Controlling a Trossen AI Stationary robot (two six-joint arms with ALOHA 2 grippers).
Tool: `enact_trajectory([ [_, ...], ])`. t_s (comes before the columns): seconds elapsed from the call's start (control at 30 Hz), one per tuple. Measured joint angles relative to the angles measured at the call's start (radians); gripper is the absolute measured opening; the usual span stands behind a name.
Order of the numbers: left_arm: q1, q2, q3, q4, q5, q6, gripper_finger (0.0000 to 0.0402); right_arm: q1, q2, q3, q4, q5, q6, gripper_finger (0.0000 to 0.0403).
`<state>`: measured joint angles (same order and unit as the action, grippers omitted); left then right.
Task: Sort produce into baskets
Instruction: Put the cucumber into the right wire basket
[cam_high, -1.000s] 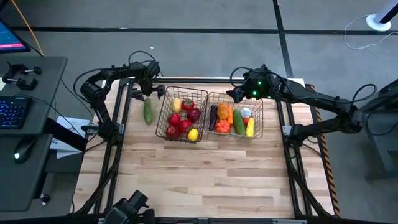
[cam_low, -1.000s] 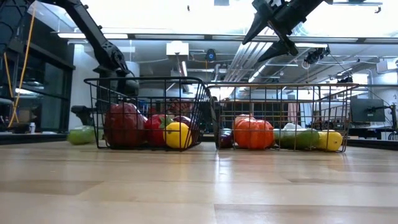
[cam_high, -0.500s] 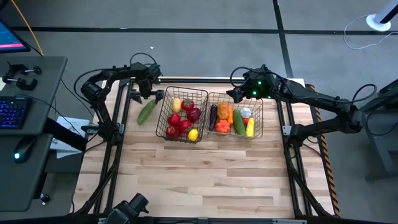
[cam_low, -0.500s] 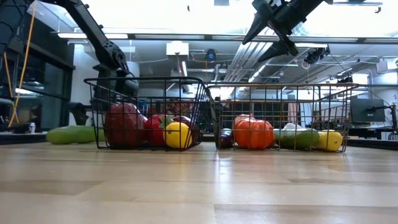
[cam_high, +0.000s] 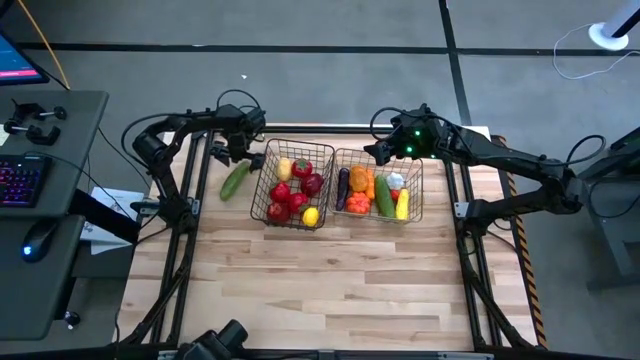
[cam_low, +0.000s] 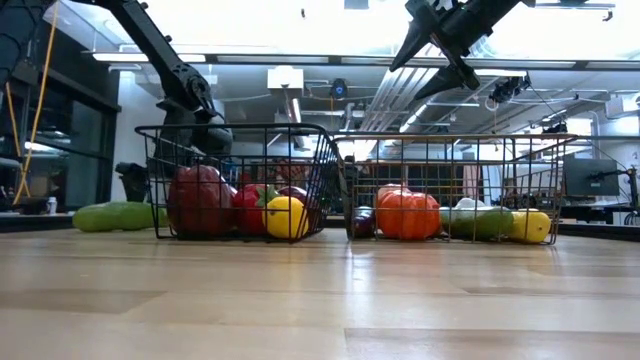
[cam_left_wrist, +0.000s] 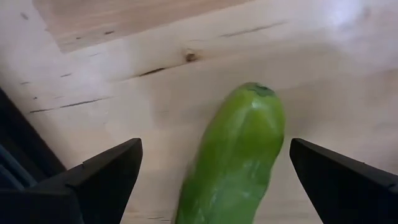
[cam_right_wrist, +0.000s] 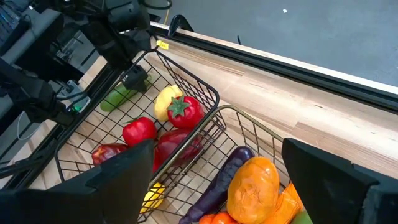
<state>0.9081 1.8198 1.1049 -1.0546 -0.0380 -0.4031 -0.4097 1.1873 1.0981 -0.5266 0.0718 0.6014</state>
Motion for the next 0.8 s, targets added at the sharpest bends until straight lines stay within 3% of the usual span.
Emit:
enact_trajectory([
  [0.27, -0.033, -0.008, -0.088, 0.033, -0.006, 0.038, 0.0397, 0.000, 0.000, 0.000, -0.002, 0.000, 0.001, 0.0346],
  [0.67, -0.043, -0.006, -0.094, 0.077, -0.016, 0.003, 0.0396, 0.000, 0.000, 0.000, -0.004, 0.000, 0.001, 0.0346],
  [0.8, -0.033, -0.005, -0.094, 0.082, -0.001, 0.013, 0.0368, 0.000, 0.000, 0.000, -0.004, 0.000, 0.001, 0.0346],
])
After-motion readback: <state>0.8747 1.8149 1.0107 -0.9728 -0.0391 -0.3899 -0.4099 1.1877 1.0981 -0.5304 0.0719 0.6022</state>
